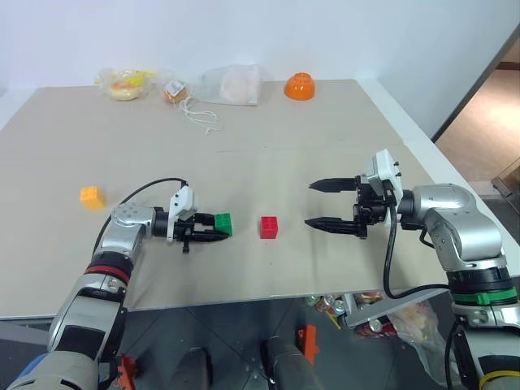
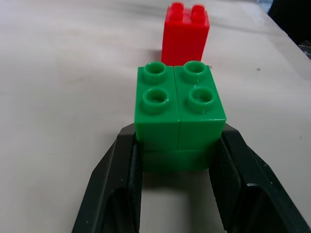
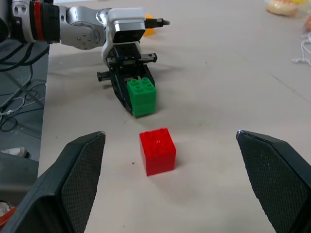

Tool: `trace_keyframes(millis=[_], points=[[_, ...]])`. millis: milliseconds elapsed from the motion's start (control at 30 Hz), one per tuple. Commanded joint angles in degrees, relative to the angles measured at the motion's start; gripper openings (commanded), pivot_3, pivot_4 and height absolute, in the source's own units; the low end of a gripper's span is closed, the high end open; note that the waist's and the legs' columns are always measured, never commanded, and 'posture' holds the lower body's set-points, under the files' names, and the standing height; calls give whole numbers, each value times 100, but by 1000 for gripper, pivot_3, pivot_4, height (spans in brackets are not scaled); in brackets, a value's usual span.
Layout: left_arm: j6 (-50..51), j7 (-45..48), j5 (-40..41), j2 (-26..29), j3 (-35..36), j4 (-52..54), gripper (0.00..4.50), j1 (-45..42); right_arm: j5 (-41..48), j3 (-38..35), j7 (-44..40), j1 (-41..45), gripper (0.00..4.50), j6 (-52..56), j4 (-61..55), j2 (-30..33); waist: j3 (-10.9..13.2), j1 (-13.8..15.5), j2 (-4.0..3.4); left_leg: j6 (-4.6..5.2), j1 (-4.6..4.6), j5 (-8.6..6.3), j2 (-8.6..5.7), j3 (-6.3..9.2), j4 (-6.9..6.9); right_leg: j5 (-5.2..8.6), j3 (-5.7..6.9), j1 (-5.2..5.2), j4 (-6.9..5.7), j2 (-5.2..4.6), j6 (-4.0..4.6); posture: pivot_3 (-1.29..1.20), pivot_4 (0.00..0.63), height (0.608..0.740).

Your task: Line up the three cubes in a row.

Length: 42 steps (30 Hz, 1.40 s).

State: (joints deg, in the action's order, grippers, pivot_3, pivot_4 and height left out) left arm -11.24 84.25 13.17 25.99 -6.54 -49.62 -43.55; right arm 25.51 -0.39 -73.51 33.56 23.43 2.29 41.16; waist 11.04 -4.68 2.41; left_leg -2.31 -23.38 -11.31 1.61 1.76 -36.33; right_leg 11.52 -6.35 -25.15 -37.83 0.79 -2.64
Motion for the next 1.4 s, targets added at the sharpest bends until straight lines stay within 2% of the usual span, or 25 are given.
trace_keyframes(millis=[33, 467, 800, 867, 1067, 1300, 1400], points=[[-160, 147, -46, 11, 105, -101, 1311, -177, 126, -202, 64, 39, 4500, -13, -264, 95, 0, 1, 0, 0, 0, 0, 0, 0, 0, 0, 0, 0, 0, 0, 0, 0, 150, 740], [-716, 182, -272, -352, 36, -350, 1311, -321, 119, -118, 100, 156, 4500, -36, -191, 48, 0, 23, 0, 0, -2, 0, -2, 0, -5, 0, 0, 2, 0, -2, -2, 0, 150, 740], [-1102, 194, -528, -358, 21, -755, 1311, -428, 106, -125, 119, 169, 4500, -46, -182, 53, 0, 32, 0, 0, 0, 0, -3, 1, -9, -3, 0, 5, 0, -2, -5, 0, 150, 740], [-1149, 185, -579, -339, 2, -819, 2358, -436, 104, -123, 131, 176, 4500, -46, -179, 47, 0, 31, 0, 0, 1, 0, -3, 1, -9, -4, 0, 6, 0, -2, -6, 0, 150, 740], [-1280, 11, -637, -255, 79, -871, 4380, -386, 99, -117, 154, 213, 4500, -61, -160, 20, 0, 27, 0, 1, 5, 1, -3, 1, -10, -5, 0, 10, -1, -2, -6, 0, 150, 740], [-1047, 180, -582, 421, 211, -535, 4380, 35, 79, -84, 119, 318, 4500, -108, -56, -8, 0, -126, 0, 12, 12, -7, 14, 1, -5, -2, -2, 7, -4, 15, 2, 0, 150, 740], [-507, 449, -208, 834, 406, 90, 4380, 419, 48, -34, 57, 420, 4500, -158, 37, -19, -1, -264, 1, 20, 30, -11, 30, -2, -2, 0, -7, 1, -27, 34, 22, 0, 150, 740]])
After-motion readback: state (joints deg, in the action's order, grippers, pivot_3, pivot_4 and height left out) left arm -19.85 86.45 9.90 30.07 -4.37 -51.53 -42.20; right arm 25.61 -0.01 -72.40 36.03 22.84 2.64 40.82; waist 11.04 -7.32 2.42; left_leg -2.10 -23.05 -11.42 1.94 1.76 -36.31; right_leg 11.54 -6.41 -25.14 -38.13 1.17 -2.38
